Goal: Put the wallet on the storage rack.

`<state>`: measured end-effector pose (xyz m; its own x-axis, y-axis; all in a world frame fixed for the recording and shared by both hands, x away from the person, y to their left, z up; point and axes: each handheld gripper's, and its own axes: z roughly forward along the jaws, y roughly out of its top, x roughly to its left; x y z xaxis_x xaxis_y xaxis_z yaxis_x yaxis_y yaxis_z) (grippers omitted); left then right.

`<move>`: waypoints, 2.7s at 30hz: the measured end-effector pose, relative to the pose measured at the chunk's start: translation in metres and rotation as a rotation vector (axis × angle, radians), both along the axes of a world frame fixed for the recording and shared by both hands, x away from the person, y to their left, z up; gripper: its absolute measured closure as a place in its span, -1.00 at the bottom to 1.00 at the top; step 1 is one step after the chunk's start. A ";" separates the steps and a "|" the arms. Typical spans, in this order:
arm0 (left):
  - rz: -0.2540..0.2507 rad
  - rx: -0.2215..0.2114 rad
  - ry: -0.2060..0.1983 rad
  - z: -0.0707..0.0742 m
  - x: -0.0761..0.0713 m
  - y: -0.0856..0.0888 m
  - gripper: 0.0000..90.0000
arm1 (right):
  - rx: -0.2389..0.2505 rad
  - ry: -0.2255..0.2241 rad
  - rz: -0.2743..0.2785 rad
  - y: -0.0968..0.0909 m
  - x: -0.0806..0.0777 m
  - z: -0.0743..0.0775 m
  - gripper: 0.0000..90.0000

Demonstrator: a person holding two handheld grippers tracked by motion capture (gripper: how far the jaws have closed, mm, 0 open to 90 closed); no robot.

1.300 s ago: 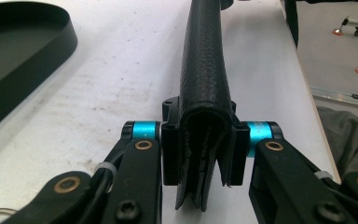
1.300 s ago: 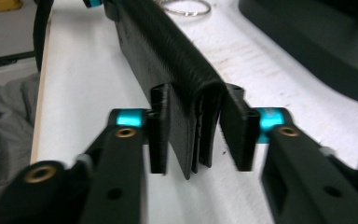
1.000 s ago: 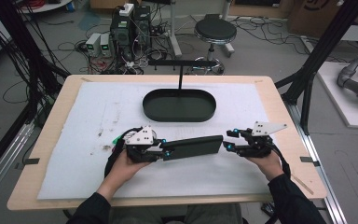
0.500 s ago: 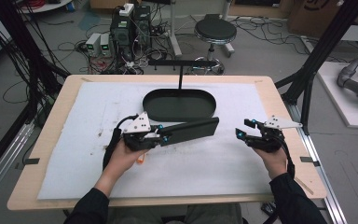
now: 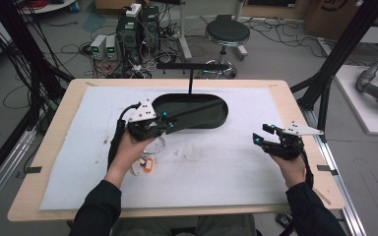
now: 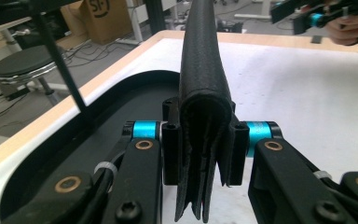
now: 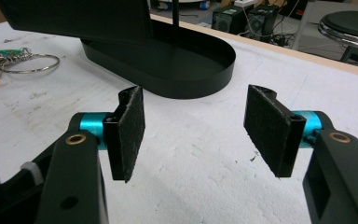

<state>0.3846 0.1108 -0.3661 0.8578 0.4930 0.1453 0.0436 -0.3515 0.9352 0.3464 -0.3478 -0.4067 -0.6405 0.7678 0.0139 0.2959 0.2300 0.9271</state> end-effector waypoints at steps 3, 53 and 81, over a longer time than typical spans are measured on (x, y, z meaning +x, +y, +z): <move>0.013 0.002 0.001 0.002 0.008 -0.001 0.65 | 0.002 -0.004 -0.005 0.000 0.000 0.000 -0.13; 0.184 -0.033 0.061 -0.061 0.093 -0.022 0.62 | -0.011 -0.003 0.009 0.003 0.004 -0.003 -0.12; 0.251 0.047 0.163 -0.051 0.085 -0.015 -0.43 | -0.011 0.002 0.008 0.003 0.004 -0.003 -0.12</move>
<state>0.4697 0.0954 -0.4172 0.7236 0.6889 0.0429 0.2832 -0.3530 0.8917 0.3507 -0.3447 -0.4099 -0.6465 0.7629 0.0066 0.2959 0.2428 0.9238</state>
